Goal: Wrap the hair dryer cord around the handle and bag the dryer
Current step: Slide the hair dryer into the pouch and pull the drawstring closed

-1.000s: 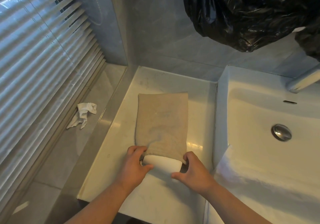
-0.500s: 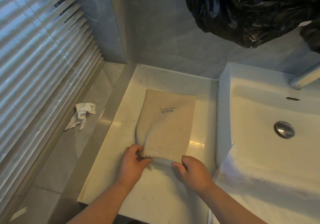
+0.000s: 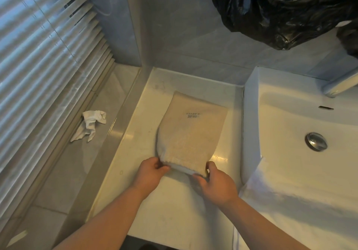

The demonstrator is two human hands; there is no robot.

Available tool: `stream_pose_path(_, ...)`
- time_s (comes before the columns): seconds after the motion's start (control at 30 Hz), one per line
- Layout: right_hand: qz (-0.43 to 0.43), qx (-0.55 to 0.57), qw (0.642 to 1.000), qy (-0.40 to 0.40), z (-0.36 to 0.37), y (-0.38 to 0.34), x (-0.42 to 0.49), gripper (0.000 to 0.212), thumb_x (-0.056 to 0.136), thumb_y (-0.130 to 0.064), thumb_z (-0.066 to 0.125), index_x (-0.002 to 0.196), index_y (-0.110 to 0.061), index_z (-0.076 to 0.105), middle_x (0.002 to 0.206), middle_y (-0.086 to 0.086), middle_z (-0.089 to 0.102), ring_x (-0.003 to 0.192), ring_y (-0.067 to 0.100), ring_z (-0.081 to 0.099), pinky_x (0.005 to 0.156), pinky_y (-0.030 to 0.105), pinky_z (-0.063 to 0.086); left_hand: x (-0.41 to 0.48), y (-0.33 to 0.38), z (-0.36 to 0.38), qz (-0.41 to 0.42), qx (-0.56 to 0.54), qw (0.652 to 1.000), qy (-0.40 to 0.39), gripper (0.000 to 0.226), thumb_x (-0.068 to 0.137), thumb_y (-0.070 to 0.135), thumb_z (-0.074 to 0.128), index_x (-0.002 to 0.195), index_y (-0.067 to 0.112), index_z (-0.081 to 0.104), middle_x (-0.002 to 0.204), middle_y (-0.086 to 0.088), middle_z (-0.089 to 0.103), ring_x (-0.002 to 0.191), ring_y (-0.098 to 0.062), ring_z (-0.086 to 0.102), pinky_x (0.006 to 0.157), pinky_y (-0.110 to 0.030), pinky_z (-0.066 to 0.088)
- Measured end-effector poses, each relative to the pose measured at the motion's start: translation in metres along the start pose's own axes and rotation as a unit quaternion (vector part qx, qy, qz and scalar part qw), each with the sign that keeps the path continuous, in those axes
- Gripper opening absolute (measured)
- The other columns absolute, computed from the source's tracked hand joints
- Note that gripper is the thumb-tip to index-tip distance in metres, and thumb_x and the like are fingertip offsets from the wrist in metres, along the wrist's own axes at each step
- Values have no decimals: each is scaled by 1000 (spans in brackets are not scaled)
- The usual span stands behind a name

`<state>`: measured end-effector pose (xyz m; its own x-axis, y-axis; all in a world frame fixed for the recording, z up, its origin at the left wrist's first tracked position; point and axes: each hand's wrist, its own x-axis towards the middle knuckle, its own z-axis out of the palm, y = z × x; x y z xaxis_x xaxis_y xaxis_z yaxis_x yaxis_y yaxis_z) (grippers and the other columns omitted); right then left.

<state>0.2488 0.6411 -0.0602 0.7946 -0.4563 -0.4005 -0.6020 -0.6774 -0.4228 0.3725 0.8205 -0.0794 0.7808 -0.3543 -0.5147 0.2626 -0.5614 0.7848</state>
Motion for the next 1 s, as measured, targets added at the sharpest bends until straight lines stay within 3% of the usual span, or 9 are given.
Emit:
stream_pose_path(0.2, 54, 11, 997, 62, -6, 2, 8, 18, 88, -43, 42, 82, -26, 42, 67, -6, 54, 65, 25, 53, 62, 33, 50, 8, 1, -3, 26, 84, 996, 30, 20, 89, 7, 60, 74, -5, 59, 60, -4, 48, 57, -13, 41, 53, -30, 30)
stream_pose_path(0.37, 123, 76, 989, 40, -14, -1, 11, 21, 77, -47, 51, 77, -26, 47, 73, -9, 59, 67, 18, 56, 57, 30, 47, 9, -6, -23, -47, 104, 993, 29, 25, 77, 17, 59, 54, 11, 50, 53, -1, 45, 57, -19, 42, 54, -32, 29)
stream_pose_path(0.47, 103, 172, 979, -21, -17, 0, 8, 36, 74, -48, 64, 97, -25, 50, 81, -16, 59, 72, 2, 57, 53, 19, 40, 9, -9, -31, -50, 146, 988, 28, 25, 60, 30, 48, 68, 11, 63, 70, -6, 62, 70, -27, 59, 62, -32, 43)
stream_pose_path(0.53, 82, 287, 951, -75, -19, 2, 6, 45, 73, -34, 70, 112, -26, 48, 94, -16, 60, 83, -2, 58, 61, 14, 43, 11, -4, -27, -30, 98, 994, 31, 43, 60, 31, 52, 93, 9, 69, 91, -7, 64, 85, -26, 62, 74, -34, 49)
stream_pose_path(0.6, 118, 421, 892, -110, -22, 4, 8, 49, 66, -28, 64, 113, -24, 52, 97, -10, 63, 88, 4, 61, 69, 21, 46, 10, 12, -18, -46, -22, 999, -6, 29, 68, 28, 58, 86, 7, 68, 82, -2, 60, 76, -19, 56, 62, -25, 46)
stream_pose_path(0.67, 153, 496, 848, -107, -25, 3, 14, 34, 71, -32, 65, 102, -21, 58, 88, -7, 63, 82, 8, 61, 68, 25, 45, 15, 25, -10, -70, -118, 990, -30, 15, 86, 27, 64, 78, 15, 68, 76, 0, 65, 69, -13, 59, 54, -17, 46)
stream_pose_path(0.8, 156, 472, 862, -103, -22, -7, 26, 37, 86, -45, 63, 107, -15, 60, 89, -7, 65, 83, 10, 63, 78, 28, 51, 30, 27, 4, -89, -128, 984, -86, 34, 89, 36, 70, 109, 9, 70, 105, -8, 75, 95, -23, 71, 73, -32, 56)
stream_pose_path(0.9, 195, 452, 868, -58, -16, -11, 31, 34, 85, -44, 65, 103, -16, 62, 98, 0, 69, 88, 17, 66, 84, 35, 53, 33, 32, 8, -97, -122, 984, -80, 36, 83, 34, 77, 104, 5, 71, 93, -11, 75, 72, -21, 68, 59, -29, 49)
stream_pose_path(1.0, 213, 432, 876, -29, -13, -12, 32, 32, 88, -44, 60, 104, -16, 61, 93, -2, 66, 79, 13, 60, 73, 29, 45, 34, 35, 11, -120, -124, 982, -79, 27, 83, 30, 78, 94, 7, 70, 67, -4, 65, 48, -11, 54, 45, -22, 36)
